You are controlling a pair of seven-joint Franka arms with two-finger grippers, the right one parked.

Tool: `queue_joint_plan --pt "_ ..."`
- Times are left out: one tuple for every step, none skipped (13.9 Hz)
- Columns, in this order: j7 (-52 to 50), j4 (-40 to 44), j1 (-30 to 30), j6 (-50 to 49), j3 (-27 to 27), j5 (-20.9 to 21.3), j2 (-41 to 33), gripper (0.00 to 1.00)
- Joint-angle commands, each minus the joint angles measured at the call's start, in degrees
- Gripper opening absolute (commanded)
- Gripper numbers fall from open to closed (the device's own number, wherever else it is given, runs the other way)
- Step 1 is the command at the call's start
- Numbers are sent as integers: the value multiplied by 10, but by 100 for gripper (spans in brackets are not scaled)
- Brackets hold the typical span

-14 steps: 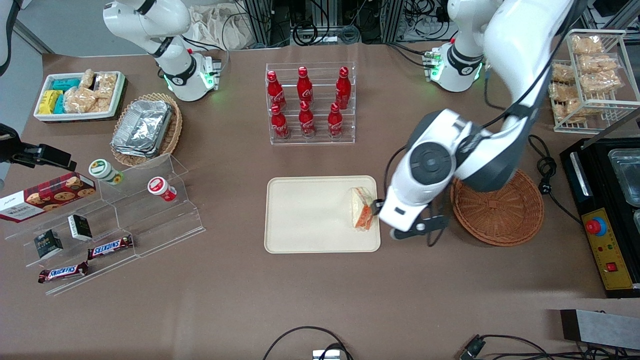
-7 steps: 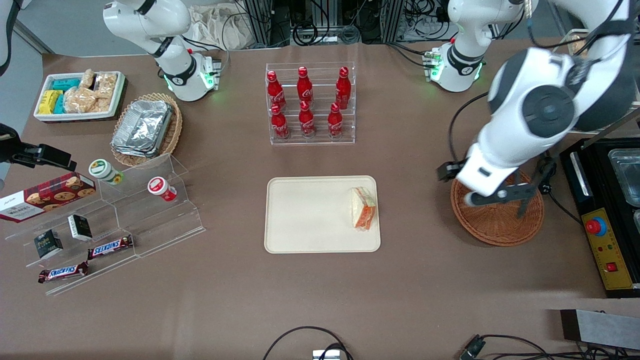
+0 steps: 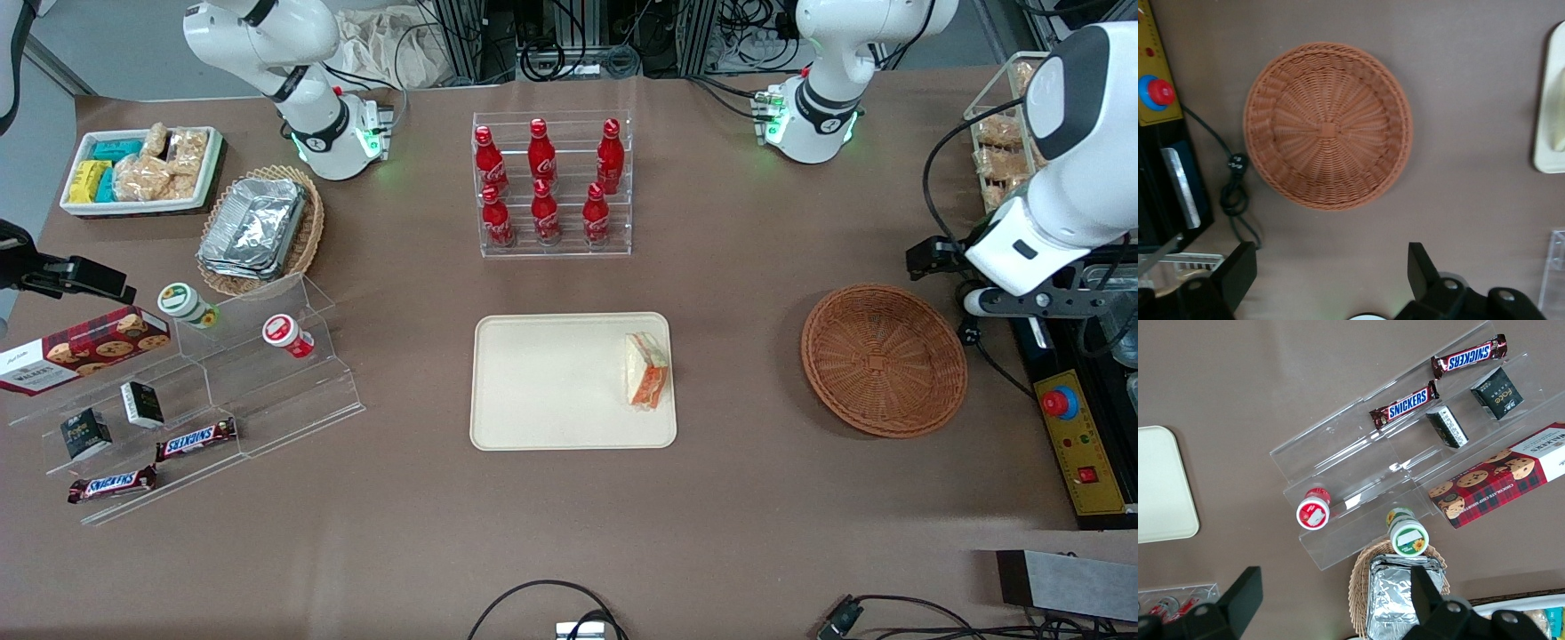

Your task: Place sandwich from basket to tray

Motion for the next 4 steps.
queue_joint_plan --pt "45 16 10 -7 -2 19 5 100" --pt "44 30 11 -7 -3 21 20 100" --pt "42 42 10 -9 -3 23 33 100" --pt "38 50 10 -19 -5 22 37 100"
